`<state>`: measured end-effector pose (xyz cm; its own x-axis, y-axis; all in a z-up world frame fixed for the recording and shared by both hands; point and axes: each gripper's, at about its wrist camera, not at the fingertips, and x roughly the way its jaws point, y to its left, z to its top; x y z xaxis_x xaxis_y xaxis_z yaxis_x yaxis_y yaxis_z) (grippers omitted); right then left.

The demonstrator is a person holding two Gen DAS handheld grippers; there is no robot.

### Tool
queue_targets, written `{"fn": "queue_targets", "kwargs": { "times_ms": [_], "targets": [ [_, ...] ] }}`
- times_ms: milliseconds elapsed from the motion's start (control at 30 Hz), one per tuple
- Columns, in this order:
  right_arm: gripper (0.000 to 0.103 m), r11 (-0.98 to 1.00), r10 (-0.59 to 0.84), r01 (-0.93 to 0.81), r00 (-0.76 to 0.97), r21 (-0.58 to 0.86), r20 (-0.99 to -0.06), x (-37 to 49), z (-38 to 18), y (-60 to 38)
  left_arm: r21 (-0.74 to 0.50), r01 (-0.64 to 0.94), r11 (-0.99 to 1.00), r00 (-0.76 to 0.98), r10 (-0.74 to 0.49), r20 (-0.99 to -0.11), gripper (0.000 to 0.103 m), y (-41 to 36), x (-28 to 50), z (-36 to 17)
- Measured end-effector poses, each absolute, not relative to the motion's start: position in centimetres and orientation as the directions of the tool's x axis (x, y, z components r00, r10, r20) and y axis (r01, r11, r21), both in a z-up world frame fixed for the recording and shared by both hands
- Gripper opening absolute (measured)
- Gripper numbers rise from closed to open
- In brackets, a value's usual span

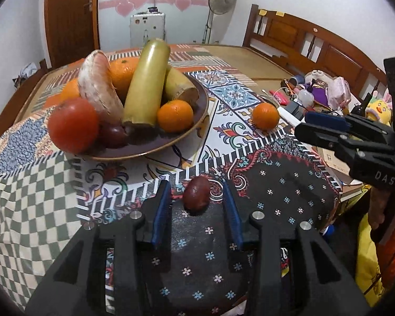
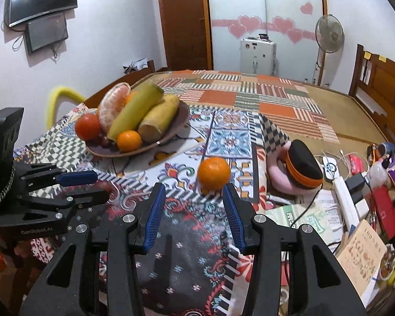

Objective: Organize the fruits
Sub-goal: 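Grasp another date with the left tool while the right tool grasps another mandarin, then place the date and mandarin on the plate and open both tools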

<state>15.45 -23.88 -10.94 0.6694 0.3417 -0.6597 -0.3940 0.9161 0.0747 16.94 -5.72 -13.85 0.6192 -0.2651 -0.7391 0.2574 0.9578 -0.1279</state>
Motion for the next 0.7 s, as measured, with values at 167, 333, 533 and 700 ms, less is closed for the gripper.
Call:
{"fn": "queue_targets", "kwargs": {
  "times_ms": [167,333,533,700],
  "targets": [
    [0.042,0.917,0.341,-0.391,0.665,0.078,-0.665,16.3,-11.6,-24.1,-0.102,0.257,0.961,0.631,-0.246,-0.736,0.032,-6.1,17.1,-14.0],
    [0.042,0.92,0.337,-0.383,0.661,0.085,-0.67,18.2,-11.6,-24.2,-0.095,0.273,0.957,0.633,-0.253,-0.732,0.021,-6.1,17.0,-14.1],
    [0.042,0.927,0.314,-0.367,0.634,0.082,-0.707,20.2,-12.5,-24.0,-0.102,0.273,0.957,0.646,-0.261,-0.717,0.019,-5.0,16.8,-13.3],
    [0.039,0.924,0.318,-0.37,0.616,0.092,-0.72,20.7,-13.1,-23.9,-0.097,0.252,0.963,0.671,-0.246,-0.7,0.019,-3.5,16.6,-12.5]
  ]
}}
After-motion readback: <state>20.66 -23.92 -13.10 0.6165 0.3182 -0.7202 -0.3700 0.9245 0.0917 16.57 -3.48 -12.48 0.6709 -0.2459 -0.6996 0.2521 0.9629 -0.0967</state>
